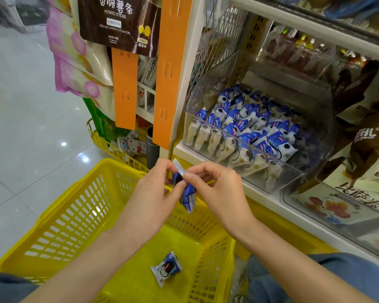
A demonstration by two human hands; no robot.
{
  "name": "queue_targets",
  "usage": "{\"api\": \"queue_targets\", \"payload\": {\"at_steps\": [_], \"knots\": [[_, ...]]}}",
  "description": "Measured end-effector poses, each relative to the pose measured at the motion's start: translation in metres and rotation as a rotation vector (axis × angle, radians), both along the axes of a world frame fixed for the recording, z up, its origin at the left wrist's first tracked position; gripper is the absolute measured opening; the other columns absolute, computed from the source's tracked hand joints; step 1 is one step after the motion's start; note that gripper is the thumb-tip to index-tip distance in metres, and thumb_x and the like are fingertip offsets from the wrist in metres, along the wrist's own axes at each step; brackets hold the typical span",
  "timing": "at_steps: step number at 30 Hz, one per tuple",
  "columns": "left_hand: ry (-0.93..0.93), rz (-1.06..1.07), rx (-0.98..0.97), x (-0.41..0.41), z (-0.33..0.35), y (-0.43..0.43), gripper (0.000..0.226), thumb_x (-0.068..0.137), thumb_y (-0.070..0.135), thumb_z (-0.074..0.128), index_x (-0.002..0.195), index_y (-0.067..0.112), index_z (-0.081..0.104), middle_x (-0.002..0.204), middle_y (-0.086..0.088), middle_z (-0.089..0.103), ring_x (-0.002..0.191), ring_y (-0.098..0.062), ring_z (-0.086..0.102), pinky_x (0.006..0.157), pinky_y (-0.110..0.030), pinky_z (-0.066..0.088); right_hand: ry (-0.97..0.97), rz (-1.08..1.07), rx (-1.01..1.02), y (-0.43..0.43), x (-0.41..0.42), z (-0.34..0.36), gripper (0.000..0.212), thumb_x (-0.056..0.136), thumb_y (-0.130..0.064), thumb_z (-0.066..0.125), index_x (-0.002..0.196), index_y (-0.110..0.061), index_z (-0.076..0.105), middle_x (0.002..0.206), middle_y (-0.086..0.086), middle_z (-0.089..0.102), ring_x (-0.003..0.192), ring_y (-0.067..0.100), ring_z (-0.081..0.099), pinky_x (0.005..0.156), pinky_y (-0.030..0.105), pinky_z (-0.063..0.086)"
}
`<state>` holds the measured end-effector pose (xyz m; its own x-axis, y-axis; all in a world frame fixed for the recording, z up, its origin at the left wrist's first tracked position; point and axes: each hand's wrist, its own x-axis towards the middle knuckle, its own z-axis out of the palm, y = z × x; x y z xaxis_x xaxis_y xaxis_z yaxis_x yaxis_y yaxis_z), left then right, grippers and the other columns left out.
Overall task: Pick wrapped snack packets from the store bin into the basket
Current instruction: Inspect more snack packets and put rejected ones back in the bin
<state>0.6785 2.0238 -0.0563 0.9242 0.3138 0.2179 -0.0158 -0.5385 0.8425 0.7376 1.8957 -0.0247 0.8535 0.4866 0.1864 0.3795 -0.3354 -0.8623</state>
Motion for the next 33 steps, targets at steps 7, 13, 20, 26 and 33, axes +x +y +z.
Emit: {"api": "queue_targets", "payload": {"at_steps": [7,13,20,26,33], "knots": [[-0.019,0.029,0.088,0.0,-0.003,0.003,0.026,0.093,0.017,0.05,0.092,0.04,0.037,0.089,0.009,0.063,0.078,-0.001,0.06,0.064,-0.023,0.052,0.02,0.045,-0.001,0.006,-0.006,-0.003,0.008,0.083,-0.023,0.067,0.085,-0.031,0.065,0.077,-0.015,0.066,0.076,-0.004,0.061,0.067,0.009,0.047],[-0.011,0.125,0.009,0.004,-0.002,0.008,0.02,0.094,0.009,0.048,0.094,0.029,0.043,0.079,0.014,0.063,0.074,0.001,0.061,0.062,-0.012,0.047,0.175,0.114,-0.122,0.011,-0.008,-0.01,0.036,0.081,-0.033,0.068,0.11,-0.035,0.047,0.103,-0.026,0.054,0.092,-0.006,0.056,0.071,0.006,0.047],[-0.001,0.096,-0.194,0.007,0.007,0.011,0.016,0.095,0.009,0.048,0.093,0.025,0.053,0.068,0.017,0.067,0.061,0.0,0.066,0.05,-0.012,0.05,0.343,0.159,-0.054,0.01,0.003,-0.002,0.03,0.092,-0.019,0.055,0.121,-0.017,0.05,0.113,-0.001,0.063,0.091,0.006,0.064,0.08,0.024,0.054],[0.024,0.129,-0.345,0.012,0.006,0.01,0.007,0.089,0.02,0.058,0.094,0.024,0.055,0.089,0.006,0.07,0.075,-0.012,0.068,0.066,-0.031,0.058,0.581,0.16,0.146,0.012,0.007,0.003,0.023,0.096,-0.009,0.045,0.118,-0.011,0.048,0.095,0.007,0.065,0.071,0.011,0.061,0.061,0.022,0.054],[0.033,0.057,-0.097,0.009,0.001,0.007,0.026,0.09,0.012,0.056,0.077,0.034,0.053,0.076,0.014,0.066,0.074,-0.001,0.065,0.064,-0.017,0.053,0.54,0.148,0.146,0.012,0.009,-0.002,0.018,0.097,-0.011,0.043,0.114,-0.017,0.047,0.09,-0.001,0.065,0.068,0.002,0.062,0.063,0.018,0.054]]}}
